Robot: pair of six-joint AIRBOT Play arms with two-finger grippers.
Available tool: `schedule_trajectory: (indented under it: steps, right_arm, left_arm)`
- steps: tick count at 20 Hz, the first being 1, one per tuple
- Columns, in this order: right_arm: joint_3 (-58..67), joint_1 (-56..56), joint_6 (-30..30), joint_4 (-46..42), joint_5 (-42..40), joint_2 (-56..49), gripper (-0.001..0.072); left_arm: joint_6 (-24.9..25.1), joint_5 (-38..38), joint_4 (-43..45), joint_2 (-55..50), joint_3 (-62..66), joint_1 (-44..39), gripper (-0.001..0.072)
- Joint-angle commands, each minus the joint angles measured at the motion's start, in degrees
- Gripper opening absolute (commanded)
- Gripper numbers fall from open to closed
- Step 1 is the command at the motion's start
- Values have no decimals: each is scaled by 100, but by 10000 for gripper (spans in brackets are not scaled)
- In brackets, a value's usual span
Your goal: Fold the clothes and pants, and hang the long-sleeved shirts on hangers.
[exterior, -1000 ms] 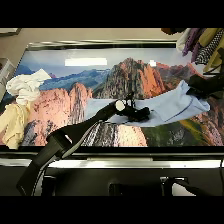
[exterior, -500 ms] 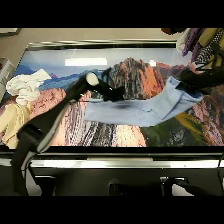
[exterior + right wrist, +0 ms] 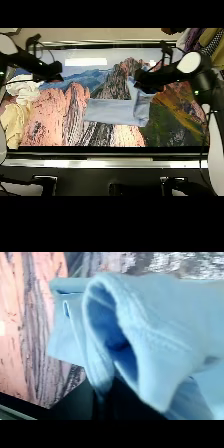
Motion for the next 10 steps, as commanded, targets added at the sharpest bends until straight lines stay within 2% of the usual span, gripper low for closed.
schedule_trajectory:
  steps: [1, 10]
  right_arm:
    - [7, 627, 286, 160, -616, -297, 32]
    - [7, 1296, 308, 509, -911, -1165, 32]
  left_arm:
    - [17, -208, 153, 319, 2, 463, 20]
    - [83, -201, 151, 293, -249, 492, 20]
